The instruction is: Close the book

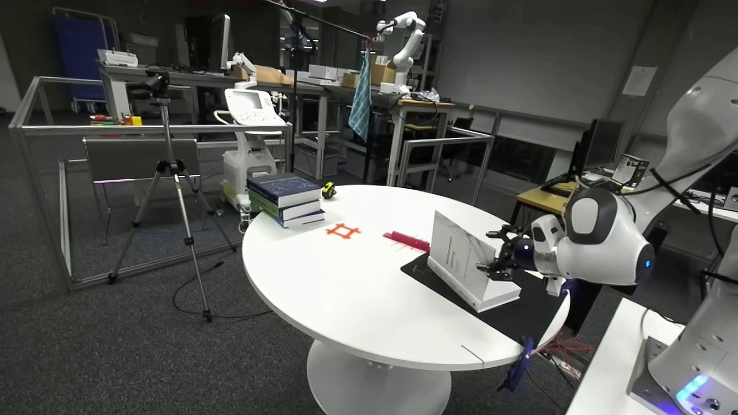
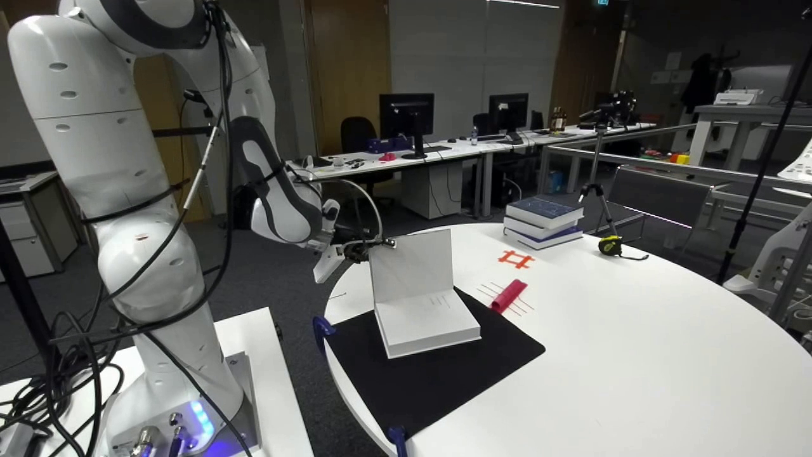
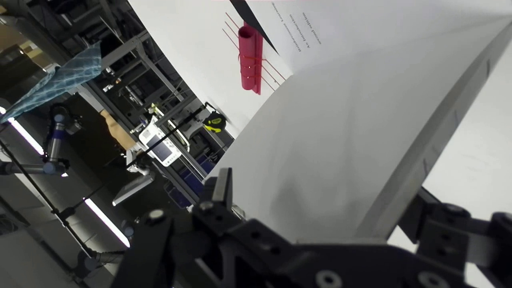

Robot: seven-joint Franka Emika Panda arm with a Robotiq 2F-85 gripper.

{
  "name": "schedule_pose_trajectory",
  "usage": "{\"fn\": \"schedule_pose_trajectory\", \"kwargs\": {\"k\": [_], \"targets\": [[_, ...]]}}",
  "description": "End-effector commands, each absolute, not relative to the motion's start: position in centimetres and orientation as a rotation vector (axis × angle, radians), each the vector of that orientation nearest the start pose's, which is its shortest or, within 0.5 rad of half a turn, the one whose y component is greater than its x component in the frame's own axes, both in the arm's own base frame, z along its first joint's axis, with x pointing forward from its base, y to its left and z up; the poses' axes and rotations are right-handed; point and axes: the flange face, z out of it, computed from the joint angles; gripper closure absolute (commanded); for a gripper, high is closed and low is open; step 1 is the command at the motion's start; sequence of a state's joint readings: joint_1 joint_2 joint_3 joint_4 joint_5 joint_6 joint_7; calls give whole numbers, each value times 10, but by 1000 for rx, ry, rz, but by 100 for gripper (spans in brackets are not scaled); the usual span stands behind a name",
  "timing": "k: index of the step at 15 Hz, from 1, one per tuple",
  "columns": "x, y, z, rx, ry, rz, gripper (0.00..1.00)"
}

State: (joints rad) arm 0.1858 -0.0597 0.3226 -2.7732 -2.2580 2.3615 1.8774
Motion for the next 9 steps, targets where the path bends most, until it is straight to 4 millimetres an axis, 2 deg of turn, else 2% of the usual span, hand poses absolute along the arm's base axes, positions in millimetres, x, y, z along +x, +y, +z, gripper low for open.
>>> {"fn": "schedule_pose_trajectory", "kwargs": {"k": [1, 2, 3, 6, 9], "targets": [[317, 160, 247, 2167, 803, 1174, 0], [313, 157, 251, 2175, 792, 1154, 0], [329, 161, 257, 2187, 779, 1129, 0], [325, 150, 273, 2213, 732, 1077, 0], [336, 144, 287, 2240, 689, 1017, 0]]}}
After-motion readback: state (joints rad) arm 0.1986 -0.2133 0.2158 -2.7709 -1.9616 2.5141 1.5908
